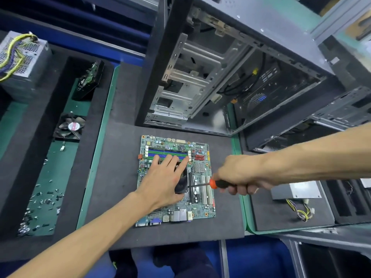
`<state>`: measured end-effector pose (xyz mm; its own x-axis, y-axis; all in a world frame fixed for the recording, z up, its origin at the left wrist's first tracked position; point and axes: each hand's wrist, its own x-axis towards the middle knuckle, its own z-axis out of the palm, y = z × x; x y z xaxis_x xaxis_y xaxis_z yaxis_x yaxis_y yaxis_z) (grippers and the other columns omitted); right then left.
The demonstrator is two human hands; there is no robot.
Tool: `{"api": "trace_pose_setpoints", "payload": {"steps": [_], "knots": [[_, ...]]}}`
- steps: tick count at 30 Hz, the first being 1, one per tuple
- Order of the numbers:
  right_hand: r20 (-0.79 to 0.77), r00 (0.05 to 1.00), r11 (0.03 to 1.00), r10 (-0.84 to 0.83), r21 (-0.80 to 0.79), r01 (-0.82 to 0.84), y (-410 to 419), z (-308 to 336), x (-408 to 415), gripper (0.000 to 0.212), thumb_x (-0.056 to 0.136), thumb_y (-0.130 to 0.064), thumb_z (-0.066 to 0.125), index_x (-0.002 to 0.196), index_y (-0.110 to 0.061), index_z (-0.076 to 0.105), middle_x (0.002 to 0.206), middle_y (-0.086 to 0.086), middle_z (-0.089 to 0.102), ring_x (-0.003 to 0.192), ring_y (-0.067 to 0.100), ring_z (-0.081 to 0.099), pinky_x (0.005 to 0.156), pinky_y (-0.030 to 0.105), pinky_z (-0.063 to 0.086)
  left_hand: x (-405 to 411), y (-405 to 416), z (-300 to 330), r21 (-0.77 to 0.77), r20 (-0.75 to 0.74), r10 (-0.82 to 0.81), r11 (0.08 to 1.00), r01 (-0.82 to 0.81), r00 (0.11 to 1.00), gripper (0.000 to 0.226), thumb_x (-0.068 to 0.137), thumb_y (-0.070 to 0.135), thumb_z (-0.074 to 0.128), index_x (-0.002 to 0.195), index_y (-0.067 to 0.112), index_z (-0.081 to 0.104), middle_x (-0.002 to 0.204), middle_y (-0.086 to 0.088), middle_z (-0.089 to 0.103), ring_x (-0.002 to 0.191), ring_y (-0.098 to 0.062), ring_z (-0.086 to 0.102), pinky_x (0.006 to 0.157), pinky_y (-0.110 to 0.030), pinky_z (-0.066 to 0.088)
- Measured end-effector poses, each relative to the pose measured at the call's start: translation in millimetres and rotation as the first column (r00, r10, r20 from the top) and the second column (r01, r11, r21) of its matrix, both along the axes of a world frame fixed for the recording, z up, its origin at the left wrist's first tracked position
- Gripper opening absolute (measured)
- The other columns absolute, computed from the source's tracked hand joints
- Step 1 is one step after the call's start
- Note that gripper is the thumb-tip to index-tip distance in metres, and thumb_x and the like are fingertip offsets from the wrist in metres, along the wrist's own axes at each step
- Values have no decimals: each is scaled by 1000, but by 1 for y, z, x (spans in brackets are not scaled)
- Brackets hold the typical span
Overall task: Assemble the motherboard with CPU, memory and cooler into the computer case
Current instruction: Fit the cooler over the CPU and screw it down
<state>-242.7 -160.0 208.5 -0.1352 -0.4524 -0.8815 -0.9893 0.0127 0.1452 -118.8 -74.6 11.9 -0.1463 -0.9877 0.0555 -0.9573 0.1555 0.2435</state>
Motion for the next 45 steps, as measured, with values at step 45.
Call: {"api": "trace_pose_setpoints", "payload": {"steps": [45], "knots": [[116, 958, 949, -263, 208, 236, 9, -6, -9, 28, 99, -12, 51, 72, -12, 43, 55, 1, 40, 35, 9, 40, 28, 13, 30, 4, 1, 1, 2, -7, 14, 1000, -14, 1000, 101, 69, 73, 57, 151, 17, 37, 121, -2, 55, 112, -25, 50, 93, -45, 37]]}}
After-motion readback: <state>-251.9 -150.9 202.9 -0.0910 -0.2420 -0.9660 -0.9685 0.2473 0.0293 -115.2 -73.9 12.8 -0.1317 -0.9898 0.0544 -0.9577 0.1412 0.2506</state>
